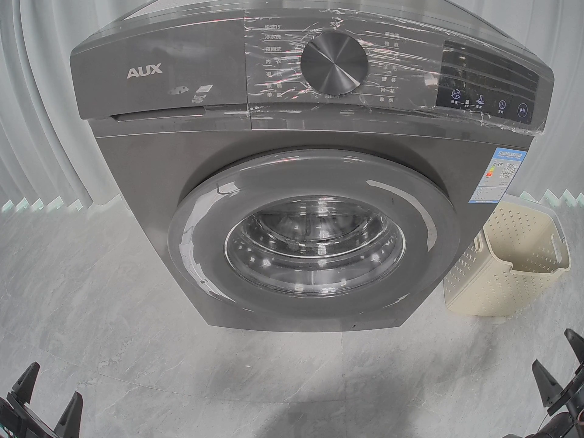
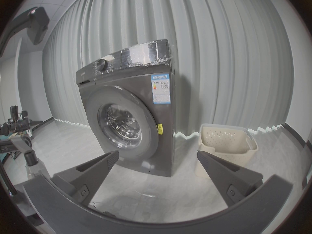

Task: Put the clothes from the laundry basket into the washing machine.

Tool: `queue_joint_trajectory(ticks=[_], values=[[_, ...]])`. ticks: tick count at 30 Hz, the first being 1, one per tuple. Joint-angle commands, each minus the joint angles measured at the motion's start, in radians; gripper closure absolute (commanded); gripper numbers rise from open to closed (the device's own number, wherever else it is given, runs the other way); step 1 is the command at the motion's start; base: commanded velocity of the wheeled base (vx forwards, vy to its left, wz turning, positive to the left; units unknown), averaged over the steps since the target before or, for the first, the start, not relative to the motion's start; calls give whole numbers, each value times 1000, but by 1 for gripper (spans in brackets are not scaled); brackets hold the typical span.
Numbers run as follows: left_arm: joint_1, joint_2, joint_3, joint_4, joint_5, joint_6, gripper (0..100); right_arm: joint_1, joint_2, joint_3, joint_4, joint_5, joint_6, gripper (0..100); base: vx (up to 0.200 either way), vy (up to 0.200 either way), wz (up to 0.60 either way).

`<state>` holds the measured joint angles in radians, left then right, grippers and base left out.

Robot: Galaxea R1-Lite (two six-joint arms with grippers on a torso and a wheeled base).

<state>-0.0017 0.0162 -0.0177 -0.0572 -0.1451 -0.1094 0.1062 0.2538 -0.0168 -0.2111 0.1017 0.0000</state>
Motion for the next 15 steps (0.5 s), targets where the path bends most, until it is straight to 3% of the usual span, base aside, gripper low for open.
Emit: queue_joint_trajectory(ticks=[1, 2, 4, 5, 10, 15], values=[[0, -15, 13, 0, -1, -6, 0, -103, -254, 17, 153, 12, -5, 0, 0, 0, 0], [0, -15, 13, 0, -1, -7, 0, -103, -254, 17, 159, -7, -3, 0, 0, 0, 0], [0, -15, 15, -3, 1, -13, 0, -105, -254, 17, 208, -105, 3, 0, 0, 0, 0], [0, -15, 15, -1, 1, -15, 0, -105, -254, 15, 228, -128, 5, 0, 0, 0, 0], [0, -15, 13, 0, 2, -16, 0, -105, -254, 17, 211, -100, 2, 0, 0, 0, 0], [0, -13, 8, 8, 18, -36, 0, -103, -254, 17, 213, -103, 8, 0, 0, 0, 0]])
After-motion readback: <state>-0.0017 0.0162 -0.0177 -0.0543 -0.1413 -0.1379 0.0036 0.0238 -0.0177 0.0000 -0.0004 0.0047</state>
